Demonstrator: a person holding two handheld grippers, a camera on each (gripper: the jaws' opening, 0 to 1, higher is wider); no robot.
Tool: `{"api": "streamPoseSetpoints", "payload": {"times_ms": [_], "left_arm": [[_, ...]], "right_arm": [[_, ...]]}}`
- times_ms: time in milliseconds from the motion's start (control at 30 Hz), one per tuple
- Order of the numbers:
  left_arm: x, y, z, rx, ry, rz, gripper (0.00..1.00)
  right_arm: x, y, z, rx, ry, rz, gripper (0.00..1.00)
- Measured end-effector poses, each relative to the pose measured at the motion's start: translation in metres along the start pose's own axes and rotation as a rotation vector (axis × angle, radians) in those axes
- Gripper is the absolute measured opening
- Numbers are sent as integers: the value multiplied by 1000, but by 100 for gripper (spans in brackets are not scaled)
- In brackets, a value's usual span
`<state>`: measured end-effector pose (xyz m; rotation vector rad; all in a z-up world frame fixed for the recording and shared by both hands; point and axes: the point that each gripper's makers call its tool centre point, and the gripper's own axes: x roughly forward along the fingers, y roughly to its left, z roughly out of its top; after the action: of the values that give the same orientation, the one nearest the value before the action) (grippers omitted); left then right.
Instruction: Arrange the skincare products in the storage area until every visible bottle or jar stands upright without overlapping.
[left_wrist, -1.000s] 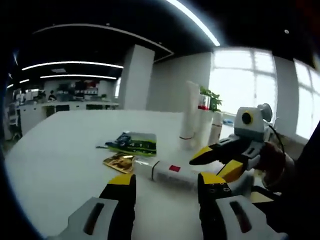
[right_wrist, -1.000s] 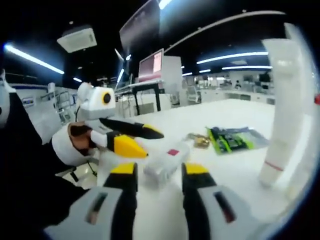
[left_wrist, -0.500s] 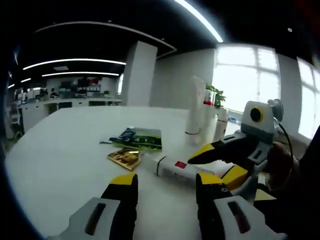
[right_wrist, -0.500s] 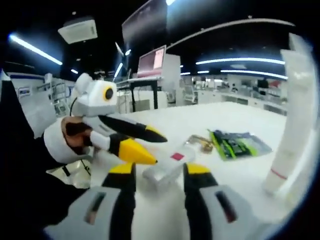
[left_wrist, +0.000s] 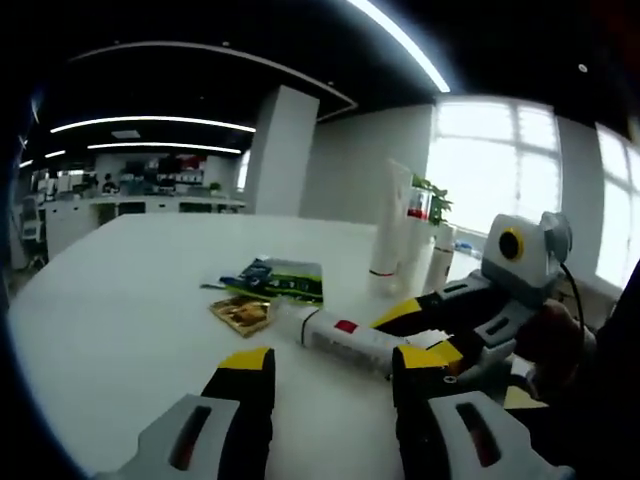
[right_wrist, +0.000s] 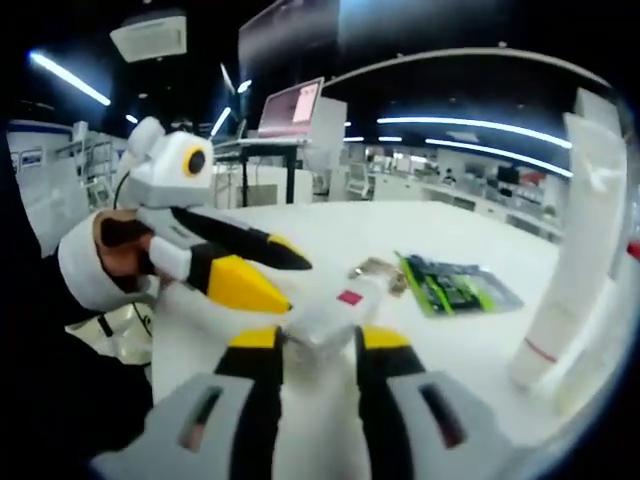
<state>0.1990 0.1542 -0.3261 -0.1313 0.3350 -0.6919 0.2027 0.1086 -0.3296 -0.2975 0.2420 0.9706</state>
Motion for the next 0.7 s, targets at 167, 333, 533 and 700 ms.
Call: {"api": "streamPoseSetpoints", "payload": {"times_ms": [167,333,533,700], "left_arm": [[1,1,0,-1,1,5,47],[1,0,-1,0,3,5,47],[1,-2,-1,-9,0,-1,47],[2,-4,-1,-17,2,-13,47]], "right_arm": [[-3,-8,-5,6,7,-30,20],[-5,-13,-7,11,8,-49,18],[-8,-12,-5,6,0,-46,17],[-11,-9,4,70,-59,-19,16]]}}
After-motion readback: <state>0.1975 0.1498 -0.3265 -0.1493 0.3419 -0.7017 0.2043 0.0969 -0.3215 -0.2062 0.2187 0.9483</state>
